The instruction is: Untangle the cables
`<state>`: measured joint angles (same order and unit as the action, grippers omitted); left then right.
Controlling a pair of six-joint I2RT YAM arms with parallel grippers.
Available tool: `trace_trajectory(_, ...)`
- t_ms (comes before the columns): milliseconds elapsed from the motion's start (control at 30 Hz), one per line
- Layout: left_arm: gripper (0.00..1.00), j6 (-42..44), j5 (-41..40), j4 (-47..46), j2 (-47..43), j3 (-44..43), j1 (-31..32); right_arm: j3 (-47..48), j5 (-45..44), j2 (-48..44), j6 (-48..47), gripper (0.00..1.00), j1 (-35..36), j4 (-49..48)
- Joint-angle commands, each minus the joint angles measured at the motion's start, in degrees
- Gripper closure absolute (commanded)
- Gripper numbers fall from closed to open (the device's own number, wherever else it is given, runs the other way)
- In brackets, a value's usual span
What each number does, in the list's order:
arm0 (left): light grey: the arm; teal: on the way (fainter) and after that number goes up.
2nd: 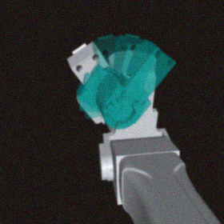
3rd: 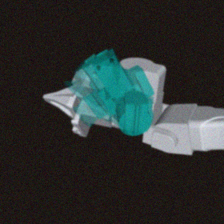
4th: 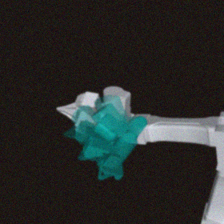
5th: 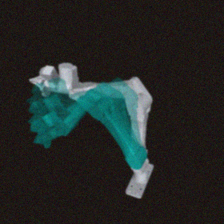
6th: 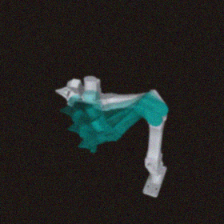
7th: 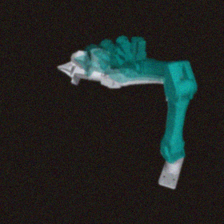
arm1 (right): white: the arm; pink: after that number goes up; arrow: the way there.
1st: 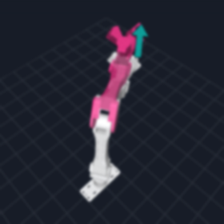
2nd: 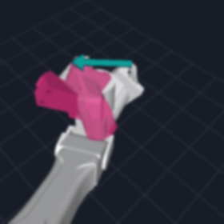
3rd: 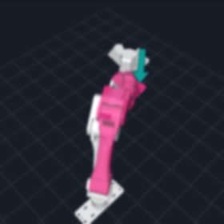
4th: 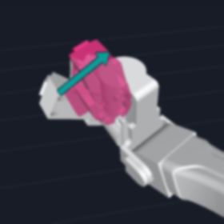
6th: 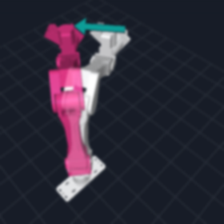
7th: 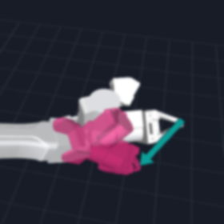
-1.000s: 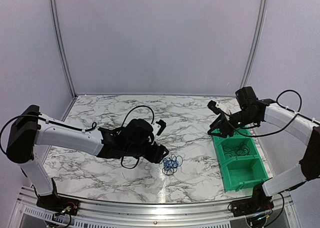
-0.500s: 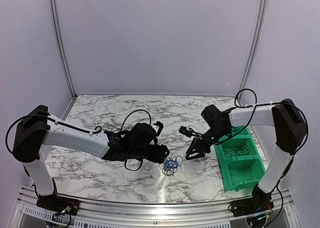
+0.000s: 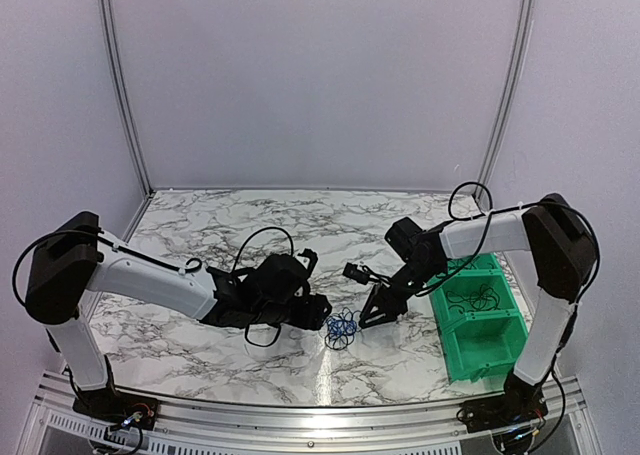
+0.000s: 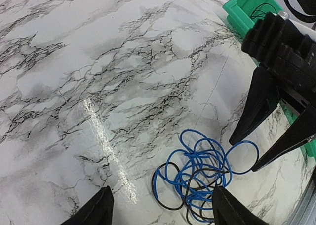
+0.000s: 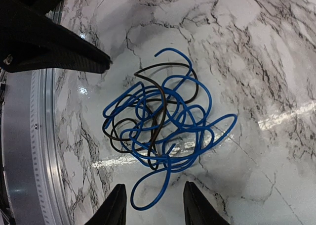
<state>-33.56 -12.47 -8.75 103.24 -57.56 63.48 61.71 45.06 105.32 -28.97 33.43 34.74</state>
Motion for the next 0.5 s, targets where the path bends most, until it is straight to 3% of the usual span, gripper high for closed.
trace_trajectory(0, 0.3, 0.15, 1.4, -2.13, 0.98, -0.77, -0.11, 2.48, 2.28, 0.28, 0.68, 0.72, 0.32, -1.78)
trace_trajectory(100, 0.3, 1.3, 2.98, -2.55, 2.07, -2.1, 0.02, 2.79, 2.76, 0.43, -0.03, 0.93, 0.32, -1.5)
trace_trajectory(167, 0.3, 2.41, 3.81, -3.02, 2.97, -3.12, 0.25, 2.93, 3.45, -0.04, -0.54, 0.99, 0.32, -1.24)
trace_trajectory(467, 0.31, 4.52, 3.59, -7.02, 8.78, -7.3, 0.76, 2.88, 4.34, -1.6, -1.5, 1.0, 0.13, -0.45)
